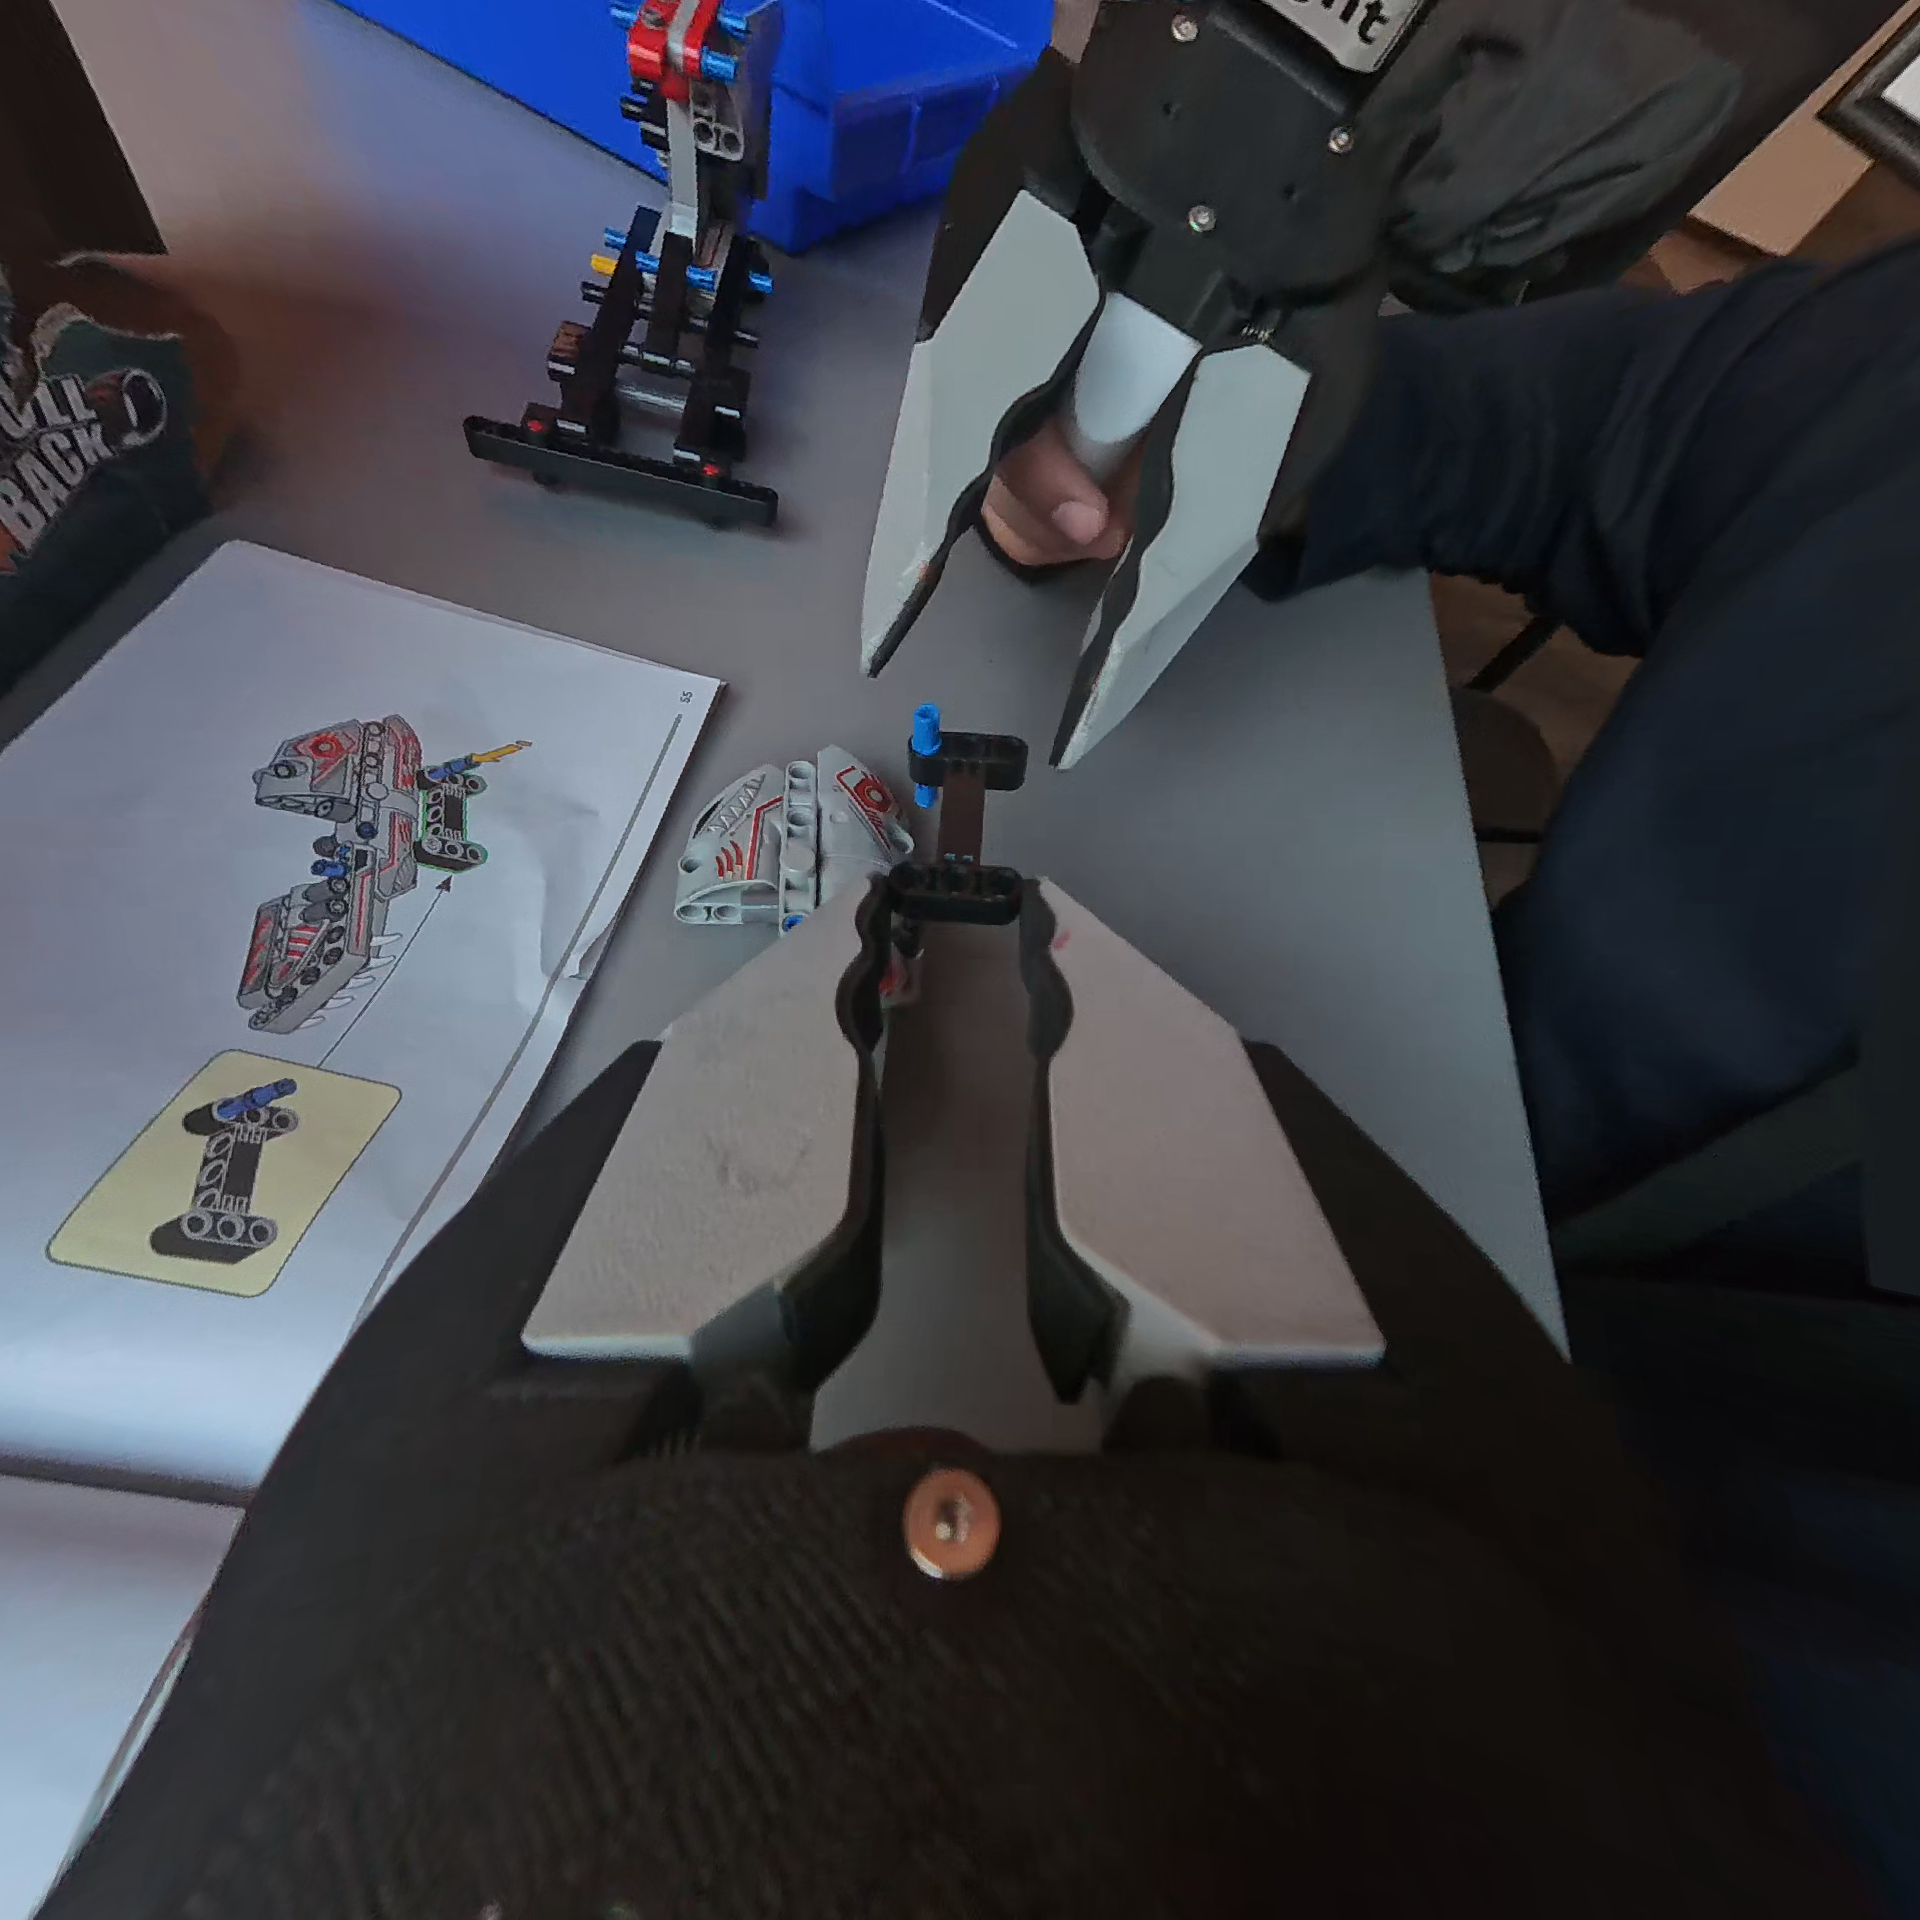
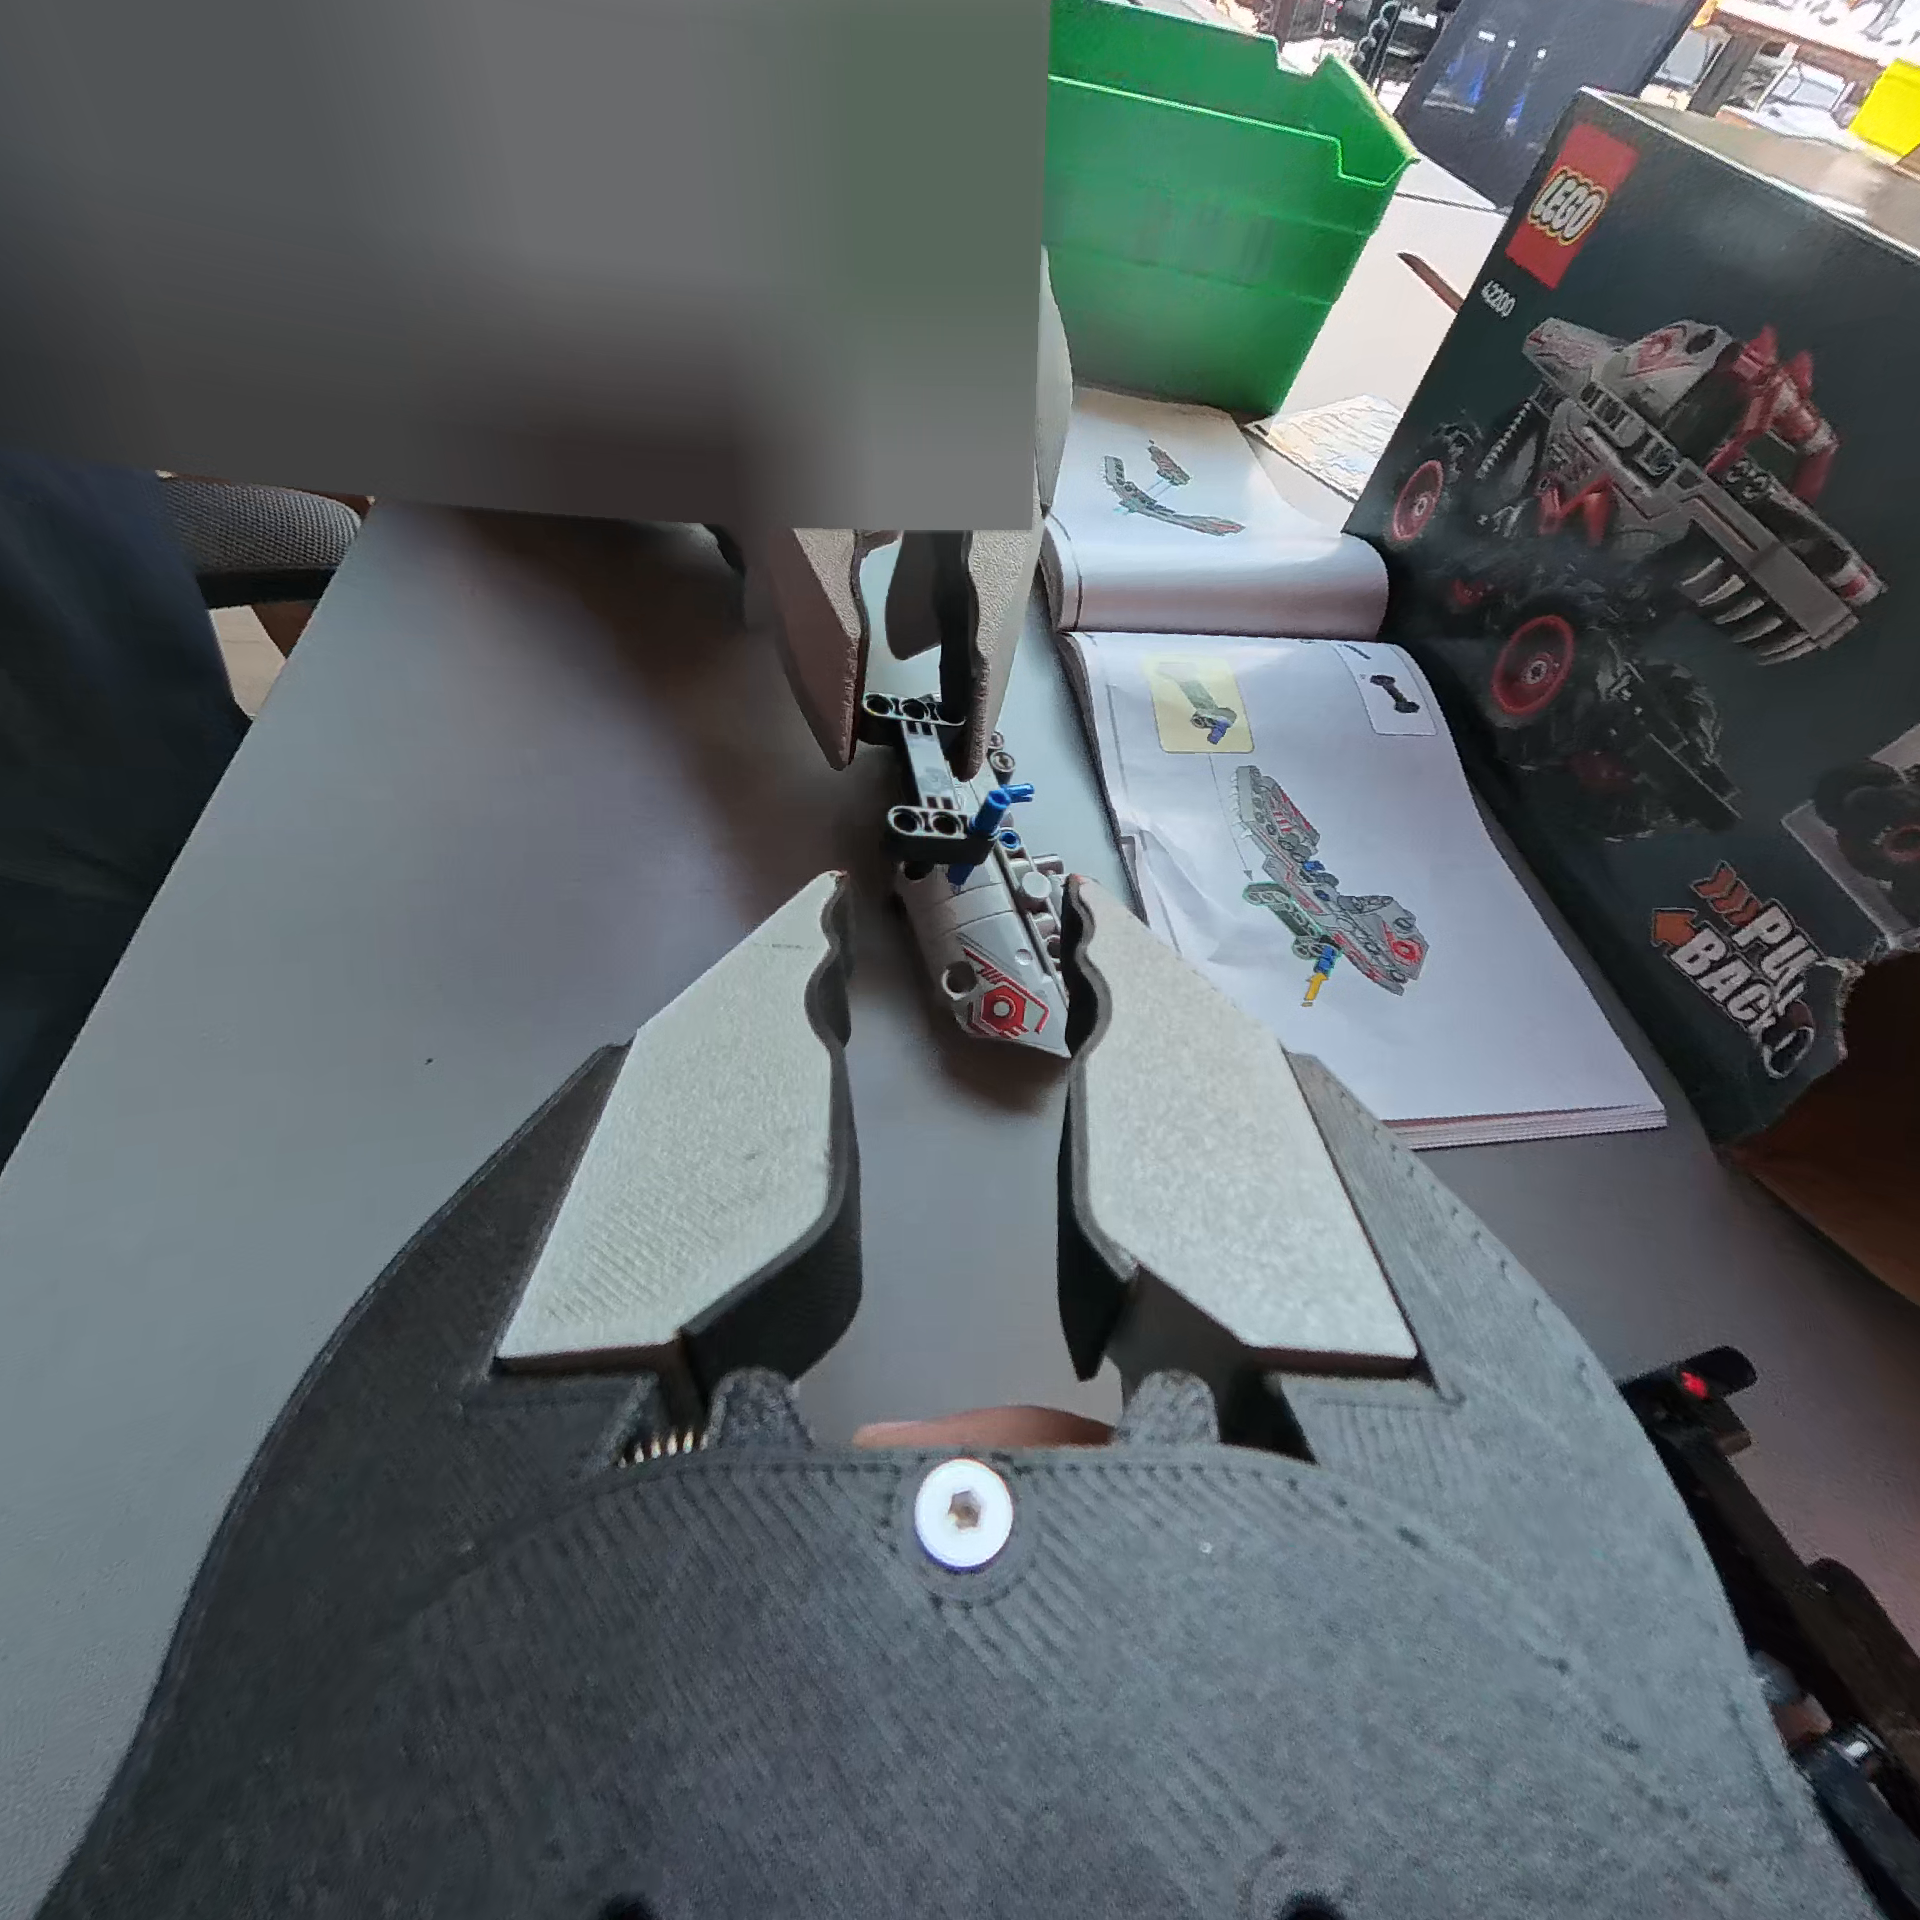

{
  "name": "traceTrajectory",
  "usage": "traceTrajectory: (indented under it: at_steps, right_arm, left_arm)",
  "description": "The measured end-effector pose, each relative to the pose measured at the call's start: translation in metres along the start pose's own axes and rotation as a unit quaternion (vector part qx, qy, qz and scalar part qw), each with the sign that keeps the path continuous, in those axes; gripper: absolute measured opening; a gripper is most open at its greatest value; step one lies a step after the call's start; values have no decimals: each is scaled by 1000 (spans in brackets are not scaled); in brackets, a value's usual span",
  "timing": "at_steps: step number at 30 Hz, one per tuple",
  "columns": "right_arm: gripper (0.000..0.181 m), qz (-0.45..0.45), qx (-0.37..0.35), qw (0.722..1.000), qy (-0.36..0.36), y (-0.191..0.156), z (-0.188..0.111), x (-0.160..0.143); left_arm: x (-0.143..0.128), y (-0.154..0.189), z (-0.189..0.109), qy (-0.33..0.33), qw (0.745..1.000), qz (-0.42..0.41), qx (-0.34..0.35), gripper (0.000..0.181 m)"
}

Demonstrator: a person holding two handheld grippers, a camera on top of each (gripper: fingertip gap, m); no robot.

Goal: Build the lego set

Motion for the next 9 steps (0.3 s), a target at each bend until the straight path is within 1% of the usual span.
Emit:
traceTrajectory:
  at_steps: [5, 9]
  right_arm:
    - [36, 1, 4, 1000, 0, -3, 0, 0]
    - [37, 4, 8, 1000, 3, -4, -1, 1]
  left_arm:
    - [-1, -1, -4, -5, 1000, 26, 12, 22]
    - [-3, -7, -8, -7, 1000, 14, 19, 22]
Point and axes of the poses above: each gripper's, where its closed fingertips meet, z out along the fingers, x out of its top, y = z × x across the jaws, the point moved 3 cm from there along -z, back along the fingers, and after that the axes turned 14 degrees about y, right-handed, at the moved point
